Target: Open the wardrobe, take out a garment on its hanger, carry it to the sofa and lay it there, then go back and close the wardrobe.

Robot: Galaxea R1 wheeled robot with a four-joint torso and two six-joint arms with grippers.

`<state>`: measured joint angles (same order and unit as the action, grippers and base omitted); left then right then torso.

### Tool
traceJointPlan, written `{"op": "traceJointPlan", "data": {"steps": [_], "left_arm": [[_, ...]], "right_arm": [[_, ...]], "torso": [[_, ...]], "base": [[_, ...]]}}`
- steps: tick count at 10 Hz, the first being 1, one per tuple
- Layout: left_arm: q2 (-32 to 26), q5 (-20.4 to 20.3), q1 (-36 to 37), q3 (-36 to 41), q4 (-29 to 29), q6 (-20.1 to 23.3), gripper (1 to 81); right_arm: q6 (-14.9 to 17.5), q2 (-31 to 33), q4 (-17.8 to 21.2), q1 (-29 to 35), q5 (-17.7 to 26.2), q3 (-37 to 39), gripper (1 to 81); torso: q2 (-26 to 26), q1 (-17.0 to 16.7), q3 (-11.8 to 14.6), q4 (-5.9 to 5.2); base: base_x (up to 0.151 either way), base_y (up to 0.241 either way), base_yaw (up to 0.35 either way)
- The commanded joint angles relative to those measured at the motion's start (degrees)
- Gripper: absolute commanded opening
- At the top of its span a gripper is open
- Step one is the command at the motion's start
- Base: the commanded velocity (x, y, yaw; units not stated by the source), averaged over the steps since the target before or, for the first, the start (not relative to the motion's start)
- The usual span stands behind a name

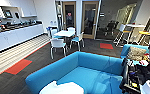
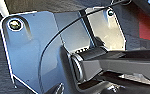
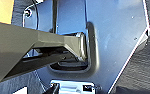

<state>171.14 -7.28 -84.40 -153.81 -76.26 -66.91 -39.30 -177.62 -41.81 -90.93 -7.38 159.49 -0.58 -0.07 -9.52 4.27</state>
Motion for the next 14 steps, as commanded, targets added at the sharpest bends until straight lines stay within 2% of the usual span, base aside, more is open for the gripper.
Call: {"op": "traceJointPlan", "data": {"steps": [1, 7, 14], "left_arm": [[0.87, 2.27, 1.82, -1.50, 0.06, 0.03, 81.1], [1.13, 2.18, 1.82, -1.50, -0.38, 0.12, 81.1], [1.22, 2.18, 1.82, -1.50, -0.64, 0.12, 81.1]], "right_arm": [[-0.16, -0.13, -0.29, 1.05, 2.72, 0.11, 81.1], [-0.16, -0.04, -0.29, 1.05, 2.72, 0.11, 81.1], [-0.07, -0.04, -0.29, 1.06, 2.80, 0.11, 81.1]], "torso": [[0.00, 0.07, 0.00, 0.00], [0.00, 0.07, 0.00, 0.00], [-0.04, 0.07, 0.02, 0.00]], "base": [[0.000, 0.000, 0.000], [0.000, 0.000, 0.000], [-0.077, 0.000, 0.000]]}}
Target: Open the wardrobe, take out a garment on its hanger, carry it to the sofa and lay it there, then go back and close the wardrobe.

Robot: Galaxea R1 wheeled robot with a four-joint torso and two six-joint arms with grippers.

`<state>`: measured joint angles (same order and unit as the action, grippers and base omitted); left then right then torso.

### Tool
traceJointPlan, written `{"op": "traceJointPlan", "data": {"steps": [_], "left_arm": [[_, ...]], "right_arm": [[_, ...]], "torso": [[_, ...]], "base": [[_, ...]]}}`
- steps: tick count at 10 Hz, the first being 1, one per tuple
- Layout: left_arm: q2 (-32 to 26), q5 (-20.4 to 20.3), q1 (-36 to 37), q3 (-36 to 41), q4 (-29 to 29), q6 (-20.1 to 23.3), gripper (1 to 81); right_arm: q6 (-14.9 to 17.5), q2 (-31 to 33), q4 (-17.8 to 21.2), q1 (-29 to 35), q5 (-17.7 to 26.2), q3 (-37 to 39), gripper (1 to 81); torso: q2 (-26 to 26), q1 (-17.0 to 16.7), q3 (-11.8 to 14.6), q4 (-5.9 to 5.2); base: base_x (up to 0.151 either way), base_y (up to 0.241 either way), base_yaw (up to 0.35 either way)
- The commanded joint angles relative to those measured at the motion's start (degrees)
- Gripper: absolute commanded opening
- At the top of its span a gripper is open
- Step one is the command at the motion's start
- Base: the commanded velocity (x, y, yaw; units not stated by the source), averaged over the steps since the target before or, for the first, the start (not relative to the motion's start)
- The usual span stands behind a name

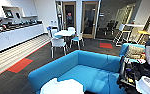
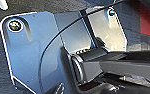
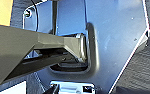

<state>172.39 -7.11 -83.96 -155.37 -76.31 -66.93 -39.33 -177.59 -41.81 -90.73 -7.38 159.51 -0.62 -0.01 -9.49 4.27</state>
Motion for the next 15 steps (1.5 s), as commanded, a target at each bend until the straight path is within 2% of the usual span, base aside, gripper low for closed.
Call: {"op": "traceJointPlan", "data": {"steps": [1, 3, 15], "left_arm": [[-0.02, 2.01, 1.38, 0.06, -0.59, 0.13, 81.1], [0.07, 2.01, 1.38, -0.02, -0.59, 0.13, 81.1], [-0.46, 1.57, 1.38, 0.06, 0.02, 0.13, 81.1]], "right_arm": [[-0.05, -0.07, -0.29, 0.94, 2.72, 0.08, 81.1], [-0.05, -0.07, -0.29, 1.03, 2.80, 0.08, 81.1], [-0.05, 0.02, -0.20, 0.68, 2.72, 0.08, 81.1]], "torso": [[0.00, 0.01, 0.00, 0.00], [-0.02, 0.01, 0.00, 0.00], [-0.05, 0.01, 0.02, 0.00]], "base": [[-0.081, 0.000, 0.000], [-0.076, 0.000, 0.000], [0.000, 0.000, 0.000]]}}
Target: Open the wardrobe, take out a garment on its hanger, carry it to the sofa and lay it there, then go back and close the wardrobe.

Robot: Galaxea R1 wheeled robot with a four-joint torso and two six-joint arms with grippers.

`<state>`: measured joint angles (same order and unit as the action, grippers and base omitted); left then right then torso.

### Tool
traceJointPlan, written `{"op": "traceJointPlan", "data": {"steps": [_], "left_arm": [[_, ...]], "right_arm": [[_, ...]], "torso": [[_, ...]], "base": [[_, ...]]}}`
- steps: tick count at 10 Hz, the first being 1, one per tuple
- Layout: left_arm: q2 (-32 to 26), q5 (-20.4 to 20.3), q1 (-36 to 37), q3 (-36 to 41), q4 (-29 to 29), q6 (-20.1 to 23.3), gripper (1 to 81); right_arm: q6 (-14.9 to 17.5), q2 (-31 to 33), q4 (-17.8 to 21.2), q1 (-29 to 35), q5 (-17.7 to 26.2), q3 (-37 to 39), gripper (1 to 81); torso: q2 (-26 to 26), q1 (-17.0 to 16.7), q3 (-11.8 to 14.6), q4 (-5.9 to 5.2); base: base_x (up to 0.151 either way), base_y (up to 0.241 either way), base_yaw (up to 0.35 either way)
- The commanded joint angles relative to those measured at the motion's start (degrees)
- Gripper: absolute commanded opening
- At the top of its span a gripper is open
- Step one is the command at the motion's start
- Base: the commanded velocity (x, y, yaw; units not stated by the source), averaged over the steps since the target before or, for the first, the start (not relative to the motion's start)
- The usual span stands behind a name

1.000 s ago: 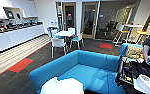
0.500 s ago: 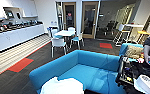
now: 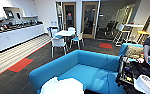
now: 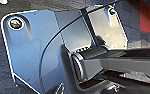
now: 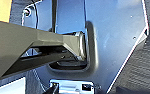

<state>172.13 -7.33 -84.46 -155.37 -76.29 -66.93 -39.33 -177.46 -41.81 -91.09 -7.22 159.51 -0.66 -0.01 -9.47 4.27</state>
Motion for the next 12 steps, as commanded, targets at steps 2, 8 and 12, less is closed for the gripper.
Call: {"op": "traceJointPlan", "data": {"steps": [2, 8, 12], "left_arm": [[-0.29, 1.79, 1.87, -0.02, -0.09, 0.13, 81.1], [-0.03, 2.49, 1.87, -0.20, -0.44, 0.22, 81.1], [0.85, 2.49, 1.88, -1.69, -0.70, 0.39, 81.1]], "right_arm": [[-0.05, -0.03, -0.20, 1.03, 2.56, 0.08, 81.1], [0.22, -0.03, -0.29, 0.77, 2.56, -0.27, 81.1], [0.22, -0.03, -0.37, 0.86, 2.47, -0.27, 81.1]], "torso": [[0.00, 0.01, 0.00, 0.00], [0.00, 0.01, 0.00, 0.00], [0.00, 0.01, 2.83, 0.00]], "base": [[0.000, 0.000, 0.109], [0.000, 0.000, 0.342], [0.000, 0.000, 0.344]]}}
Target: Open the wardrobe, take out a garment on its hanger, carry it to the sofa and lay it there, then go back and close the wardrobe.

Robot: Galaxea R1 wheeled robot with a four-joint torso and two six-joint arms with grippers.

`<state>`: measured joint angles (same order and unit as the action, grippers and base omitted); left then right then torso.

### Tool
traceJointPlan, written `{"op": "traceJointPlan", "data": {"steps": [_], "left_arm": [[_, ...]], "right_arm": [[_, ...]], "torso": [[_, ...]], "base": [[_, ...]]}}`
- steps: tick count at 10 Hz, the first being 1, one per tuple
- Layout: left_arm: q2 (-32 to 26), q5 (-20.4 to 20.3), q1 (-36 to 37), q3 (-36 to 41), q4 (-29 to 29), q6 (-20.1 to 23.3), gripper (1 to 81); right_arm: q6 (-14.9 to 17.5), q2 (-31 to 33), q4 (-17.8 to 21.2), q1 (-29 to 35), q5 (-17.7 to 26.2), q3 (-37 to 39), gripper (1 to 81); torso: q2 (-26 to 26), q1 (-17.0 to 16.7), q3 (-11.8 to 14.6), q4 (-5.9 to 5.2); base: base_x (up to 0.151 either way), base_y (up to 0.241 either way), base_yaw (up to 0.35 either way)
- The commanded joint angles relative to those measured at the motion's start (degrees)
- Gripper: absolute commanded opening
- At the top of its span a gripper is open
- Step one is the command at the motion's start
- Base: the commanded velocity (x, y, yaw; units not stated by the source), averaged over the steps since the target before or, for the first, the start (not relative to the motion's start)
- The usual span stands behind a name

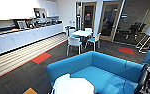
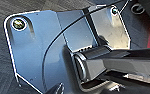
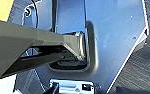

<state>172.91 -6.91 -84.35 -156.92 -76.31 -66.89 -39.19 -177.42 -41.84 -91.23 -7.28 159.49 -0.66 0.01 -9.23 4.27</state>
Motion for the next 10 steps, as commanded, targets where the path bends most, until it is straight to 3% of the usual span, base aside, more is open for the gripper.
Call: {"op": "traceJointPlan", "data": {"steps": [1, 2, 3, 5, 6, 7, 8, 10], "left_arm": [[0.07, 2.08, 1.86, -0.15, -0.68, 0.36, 81.1], [0.07, 2.08, 1.86, -0.15, -0.68, 0.36, 81.1], [0.07, 2.08, 1.86, -0.15, -0.68, 0.36, 81.1], [0.07, 2.08, 1.86, -0.15, -0.68, 0.36, 81.1], [0.07, 2.08, 1.86, -0.15, -0.68, 0.36, 81.1], [0.07, 2.08, 1.86, -0.15, -0.68, 0.36, 81.1], [0.07, 2.08, 1.86, -0.15, -0.68, 0.36, 81.1], [0.07, 2.08, 1.86, -0.15, -0.68, 0.36, 81.1]], "right_arm": [[0.08, -0.07, -0.35, 1.01, 2.53, -0.24, 81.1], [0.08, -0.06, -0.35, 1.01, 2.53, -0.24, 81.1], [0.08, -0.06, -0.35, 1.09, 2.53, -0.24, 81.1], [0.08, -0.06, -0.34, 1.09, 2.53, -0.24, 81.1], [0.08, -0.15, -0.53, 1.09, 2.54, -0.24, 81.1], [0.08, -0.15, -0.61, 1.18, 2.62, -0.24, 81.1], [0.08, -0.07, -0.35, 1.27, 2.54, -0.24, 81.1], [0.08, -0.06, -0.26, 1.44, 2.62, -0.07, 81.1]], "torso": [[0.00, 0.00, 4.73, 0.00], [0.00, 0.02, 5.96, 0.00], [0.00, 0.02, 2.36, 0.00], [-0.04, -0.01, 4.81, 0.00], [-0.06, -0.01, 5.35, -5.58], [-0.06, -0.01, 5.57, -5.77], [-0.09, -0.01, 5.64, -0.98], [-0.09, -0.01, 5.66, -2.64]], "base": [[0.000, 0.000, 0.344], [0.000, 0.000, 0.344], [0.000, 0.000, 0.344], [0.000, 0.000, 0.344], [0.000, 0.000, 0.344], [0.000, 0.000, 0.344], [0.000, 0.000, 0.344], [0.000, 0.000, 0.344]]}}
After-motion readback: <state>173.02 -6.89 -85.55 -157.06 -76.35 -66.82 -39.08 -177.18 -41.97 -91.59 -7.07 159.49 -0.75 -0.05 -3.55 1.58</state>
